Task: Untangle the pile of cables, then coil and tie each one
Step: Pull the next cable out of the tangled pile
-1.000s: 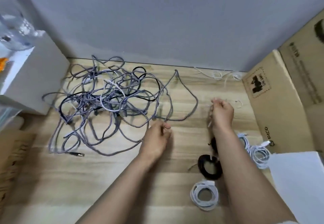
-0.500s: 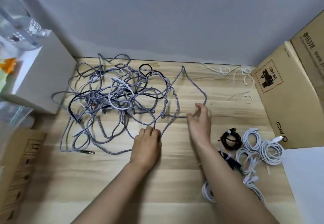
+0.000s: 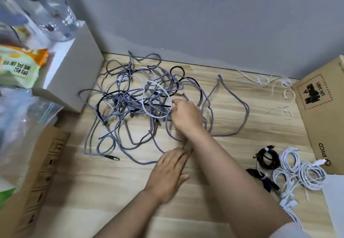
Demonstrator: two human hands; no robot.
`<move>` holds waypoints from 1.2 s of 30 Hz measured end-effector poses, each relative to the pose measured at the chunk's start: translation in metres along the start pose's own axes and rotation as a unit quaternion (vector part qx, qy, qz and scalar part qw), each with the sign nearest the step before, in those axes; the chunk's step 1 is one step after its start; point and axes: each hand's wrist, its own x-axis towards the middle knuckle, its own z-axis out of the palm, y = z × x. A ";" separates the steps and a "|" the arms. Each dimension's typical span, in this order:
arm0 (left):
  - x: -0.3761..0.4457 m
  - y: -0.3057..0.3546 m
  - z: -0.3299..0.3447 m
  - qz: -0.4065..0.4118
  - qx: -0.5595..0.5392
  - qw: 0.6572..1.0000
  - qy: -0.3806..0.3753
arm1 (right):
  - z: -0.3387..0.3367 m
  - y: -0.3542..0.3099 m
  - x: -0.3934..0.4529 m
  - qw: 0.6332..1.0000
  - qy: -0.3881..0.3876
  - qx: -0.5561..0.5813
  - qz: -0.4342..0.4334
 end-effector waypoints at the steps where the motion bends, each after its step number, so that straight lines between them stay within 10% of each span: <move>1: 0.000 -0.002 0.001 -0.012 0.002 1.000 -0.006 | 0.001 0.001 0.001 1.000 -0.015 -0.010 0.002; 5: 0.003 0.008 -0.014 -0.060 -0.003 0.997 -0.046 | -0.004 0.004 -0.004 0.999 -0.019 -0.005 -0.034; 8: 0.019 0.024 -0.051 -0.185 -0.210 0.956 -0.084 | -0.013 0.004 -0.010 0.998 0.048 0.023 -0.036; 13: 0.039 0.017 -0.112 -0.227 -0.830 0.506 -0.065 | -0.033 -0.009 -0.032 0.989 0.120 -0.020 -0.083; 17: 0.050 -0.001 -0.143 -0.157 -0.931 0.321 -0.075 | -0.042 -0.021 -0.062 0.963 0.222 -0.053 -0.146; 24: 0.055 -0.004 -0.160 -0.166 -0.896 0.397 -0.112 | -0.051 -0.038 -0.107 0.933 0.269 0.061 -0.231; 30: 0.050 -0.006 -0.173 -0.181 -0.928 0.307 -0.107 | -0.051 -0.040 -0.153 0.900 0.251 0.193 -0.298; 36: 0.060 -0.033 -0.173 -0.210 -0.922 0.325 -0.007 | -0.061 -0.029 -0.203 0.883 0.159 0.395 -0.197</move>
